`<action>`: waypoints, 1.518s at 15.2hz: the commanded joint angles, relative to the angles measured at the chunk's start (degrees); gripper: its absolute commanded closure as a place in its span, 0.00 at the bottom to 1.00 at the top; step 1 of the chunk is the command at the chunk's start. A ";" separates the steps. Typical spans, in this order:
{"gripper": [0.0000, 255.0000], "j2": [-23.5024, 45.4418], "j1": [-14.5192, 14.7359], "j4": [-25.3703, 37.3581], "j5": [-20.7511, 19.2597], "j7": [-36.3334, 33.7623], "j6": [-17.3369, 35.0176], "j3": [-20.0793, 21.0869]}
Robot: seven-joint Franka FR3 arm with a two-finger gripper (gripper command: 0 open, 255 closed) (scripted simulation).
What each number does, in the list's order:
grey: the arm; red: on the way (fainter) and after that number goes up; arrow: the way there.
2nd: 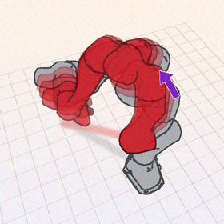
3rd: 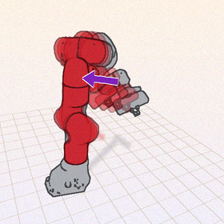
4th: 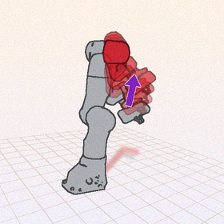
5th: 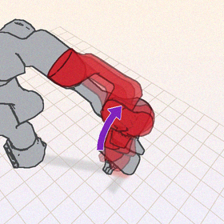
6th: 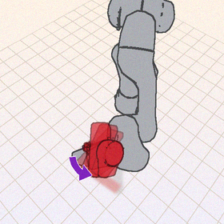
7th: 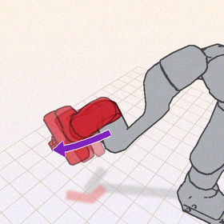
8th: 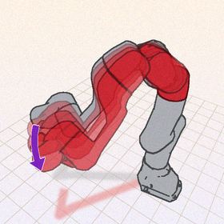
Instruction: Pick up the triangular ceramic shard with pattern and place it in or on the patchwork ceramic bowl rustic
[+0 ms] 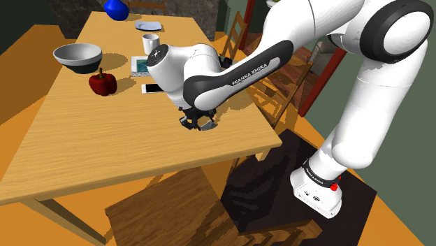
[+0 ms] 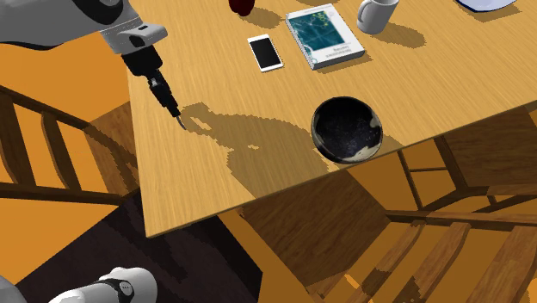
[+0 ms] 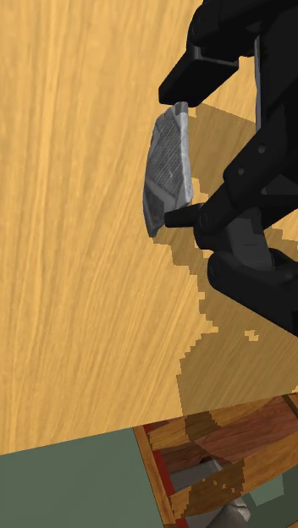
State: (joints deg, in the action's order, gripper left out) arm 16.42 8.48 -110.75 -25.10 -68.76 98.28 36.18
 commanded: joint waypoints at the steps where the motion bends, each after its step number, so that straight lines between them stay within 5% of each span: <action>1: 1.00 0.00 0.00 0.00 0.00 0.00 0.00 0.00; 8: 1.00 0.00 0.00 0.00 0.00 0.00 0.00 0.00; 23: 1.00 -5.08 -0.55 5.88 3.22 4.46 -9.00 0.95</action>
State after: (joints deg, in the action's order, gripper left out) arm 11.66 7.90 -105.41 -22.11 -64.55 90.06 37.04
